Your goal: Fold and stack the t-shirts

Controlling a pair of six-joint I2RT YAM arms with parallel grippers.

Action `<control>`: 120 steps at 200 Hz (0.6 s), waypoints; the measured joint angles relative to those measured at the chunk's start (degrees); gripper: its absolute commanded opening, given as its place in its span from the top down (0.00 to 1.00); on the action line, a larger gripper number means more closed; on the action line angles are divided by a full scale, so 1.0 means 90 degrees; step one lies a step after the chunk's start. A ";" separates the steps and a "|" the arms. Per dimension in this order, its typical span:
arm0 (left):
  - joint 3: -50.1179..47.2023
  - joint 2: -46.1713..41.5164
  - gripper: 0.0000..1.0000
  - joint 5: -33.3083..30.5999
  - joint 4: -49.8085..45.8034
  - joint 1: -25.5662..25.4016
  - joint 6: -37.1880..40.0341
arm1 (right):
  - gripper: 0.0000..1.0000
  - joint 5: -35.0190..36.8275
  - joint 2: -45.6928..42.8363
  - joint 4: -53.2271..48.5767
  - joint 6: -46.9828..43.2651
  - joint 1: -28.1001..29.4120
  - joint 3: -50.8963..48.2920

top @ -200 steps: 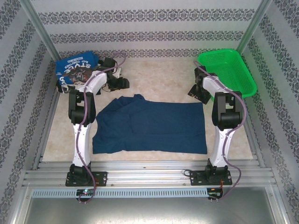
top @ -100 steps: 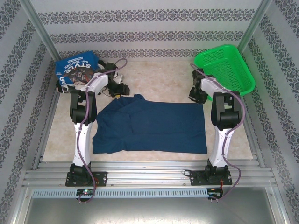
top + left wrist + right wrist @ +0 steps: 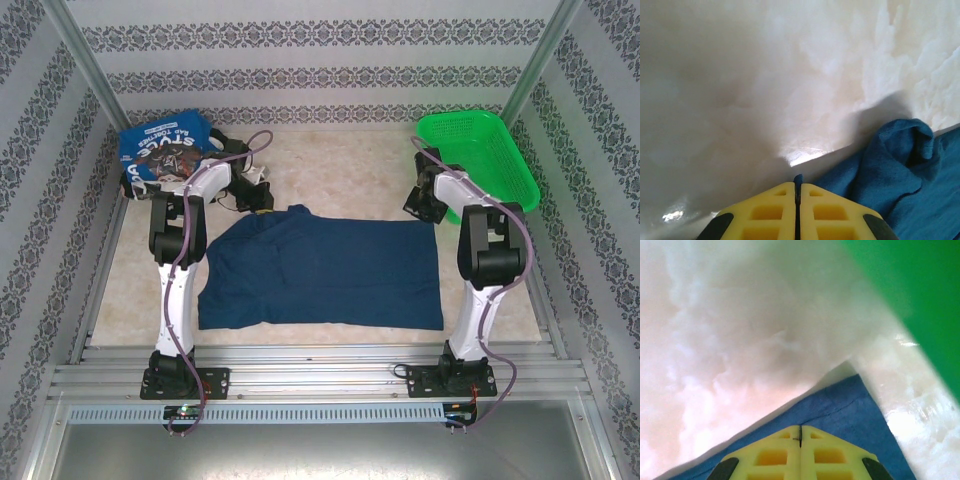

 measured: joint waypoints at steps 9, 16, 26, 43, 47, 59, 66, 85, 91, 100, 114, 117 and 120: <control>-0.0124 -0.0138 0.93 -0.0010 0.0126 0.0000 -0.0015 | 1.00 -0.0039 -0.0131 0.0061 0.0000 0.0000 -0.0073; -0.0279 -0.0282 0.93 -0.0041 0.0260 0.0000 -0.0017 | 1.00 -0.0058 -0.0216 0.0102 -0.0002 0.0000 -0.0114; -0.0498 -0.0520 0.93 -0.0078 0.0398 0.0000 -0.0017 | 1.00 -0.0119 -0.0328 0.0182 -0.0002 0.0000 -0.0170; -0.0821 -0.0971 0.93 -0.0189 0.0617 0.0000 -0.0015 | 1.00 -0.0158 -0.0486 0.0274 -0.0010 0.0000 -0.0236; -0.0884 -0.1056 0.93 -0.0209 0.0675 0.0000 -0.0015 | 1.00 -0.0172 -0.0515 0.0291 -0.0017 0.0000 -0.0245; -0.1103 -0.1353 0.92 -0.0257 0.0884 0.0000 -0.0015 | 1.00 -0.0192 -0.0568 0.0328 -0.0029 0.0000 -0.0260; -0.1253 -0.1518 0.92 -0.0311 0.1027 0.0000 -0.0015 | 1.00 -0.0211 -0.0585 0.0342 -0.0032 0.0000 -0.0272; -0.1593 -0.1877 0.92 -0.0488 0.1275 0.0000 -0.0012 | 0.95 -0.0279 -0.0593 0.0347 -0.0024 0.0002 -0.0294; -0.1700 -0.1982 0.92 -0.0573 0.1360 0.0000 -0.0010 | 0.86 -0.0296 -0.0593 0.0345 -0.0022 0.0015 -0.0306; -0.1846 -0.2108 0.92 -0.0709 0.1460 0.0000 -0.0005 | 0.78 -0.0304 -0.0593 0.0345 0.0002 0.0032 -0.0316; -0.2074 -0.2302 0.92 -0.0947 0.1605 0.0000 0.0039 | 0.67 -0.0313 -0.0593 0.0340 0.0073 0.0075 -0.0323; -0.2137 -0.2356 0.92 -0.1008 0.1644 0.0000 0.0053 | 0.66 -0.0313 -0.0590 0.0338 0.0078 0.0085 -0.0323; -0.2186 -0.2399 0.92 -0.1052 0.1676 0.0000 0.0066 | 0.65 -0.0313 -0.0590 0.0338 0.0078 0.0092 -0.0323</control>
